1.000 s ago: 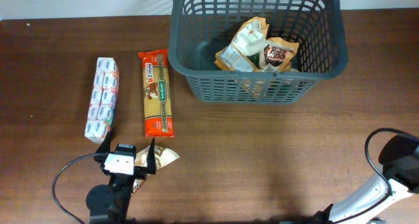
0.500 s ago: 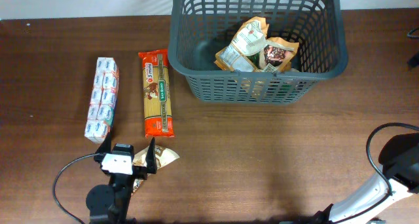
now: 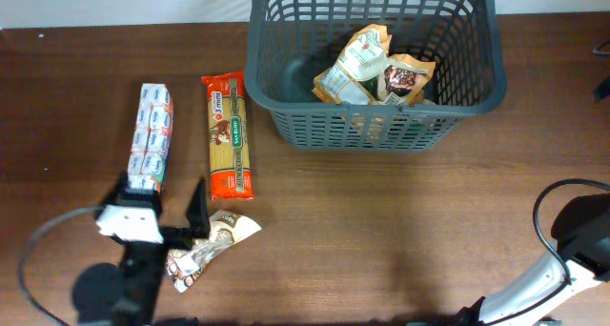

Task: Pack container
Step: 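Move the left gripper over the white Kleenex tissue packs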

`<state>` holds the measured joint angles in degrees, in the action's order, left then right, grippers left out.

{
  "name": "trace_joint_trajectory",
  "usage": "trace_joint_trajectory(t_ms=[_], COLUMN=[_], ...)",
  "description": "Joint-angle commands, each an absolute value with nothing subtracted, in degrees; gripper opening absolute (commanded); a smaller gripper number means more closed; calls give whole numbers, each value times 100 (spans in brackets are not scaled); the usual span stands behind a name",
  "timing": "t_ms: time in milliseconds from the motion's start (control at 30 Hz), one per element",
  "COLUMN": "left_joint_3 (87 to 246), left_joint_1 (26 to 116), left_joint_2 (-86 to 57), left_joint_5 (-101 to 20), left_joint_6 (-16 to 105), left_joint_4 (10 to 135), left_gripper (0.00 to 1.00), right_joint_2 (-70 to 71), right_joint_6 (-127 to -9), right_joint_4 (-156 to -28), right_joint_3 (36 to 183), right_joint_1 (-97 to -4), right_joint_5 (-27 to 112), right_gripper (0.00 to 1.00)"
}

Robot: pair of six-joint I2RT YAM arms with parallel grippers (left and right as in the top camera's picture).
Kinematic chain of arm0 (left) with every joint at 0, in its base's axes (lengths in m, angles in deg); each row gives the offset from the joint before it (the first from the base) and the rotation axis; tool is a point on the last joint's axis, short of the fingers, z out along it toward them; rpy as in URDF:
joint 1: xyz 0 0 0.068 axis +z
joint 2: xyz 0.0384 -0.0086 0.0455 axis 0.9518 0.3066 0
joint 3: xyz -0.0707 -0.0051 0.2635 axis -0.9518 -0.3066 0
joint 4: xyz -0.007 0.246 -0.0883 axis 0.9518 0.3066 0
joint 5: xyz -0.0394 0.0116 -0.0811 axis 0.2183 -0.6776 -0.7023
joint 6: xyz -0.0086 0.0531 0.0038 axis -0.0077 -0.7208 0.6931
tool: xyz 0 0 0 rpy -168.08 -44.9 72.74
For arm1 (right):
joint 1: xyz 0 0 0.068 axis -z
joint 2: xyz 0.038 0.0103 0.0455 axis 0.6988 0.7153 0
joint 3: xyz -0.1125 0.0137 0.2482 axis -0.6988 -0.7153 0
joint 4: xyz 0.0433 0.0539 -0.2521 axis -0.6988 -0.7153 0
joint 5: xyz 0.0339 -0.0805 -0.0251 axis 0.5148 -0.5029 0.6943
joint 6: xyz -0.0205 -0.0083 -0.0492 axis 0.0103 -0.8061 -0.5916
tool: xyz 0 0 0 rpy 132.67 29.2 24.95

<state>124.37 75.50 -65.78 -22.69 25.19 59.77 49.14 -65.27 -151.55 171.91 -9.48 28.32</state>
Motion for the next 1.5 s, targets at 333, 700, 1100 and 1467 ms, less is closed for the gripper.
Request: trace_joint_trajectory(t_ms=[333,700,1100,1467], left_joint_3=[14488,17272,17666,18520], left_joint_1=[7541,7541,7721,8131], left_joint_2=[-4795,-1265,540,551], left_joint_5=[-2239,-1362,-1922,-1869], left_joint_6=[1865,1647,2256,2173], left_joint_4=[6974,10128,10021,10425], left_gripper=[99,99,99,99], right_joint_2=[4842,4842,4842,4842], right_joint_6=[-6457,-6455,-6455,-6455], right_joint_4=[-15135,-15135,-15135,-15135], right_joint_3=[17156,17156,17156,17156], right_joint_1=[-954,-954,-954,-954], right_joint_5=[2825,2823,2823,2825], right_gripper=[99,99,99,99])
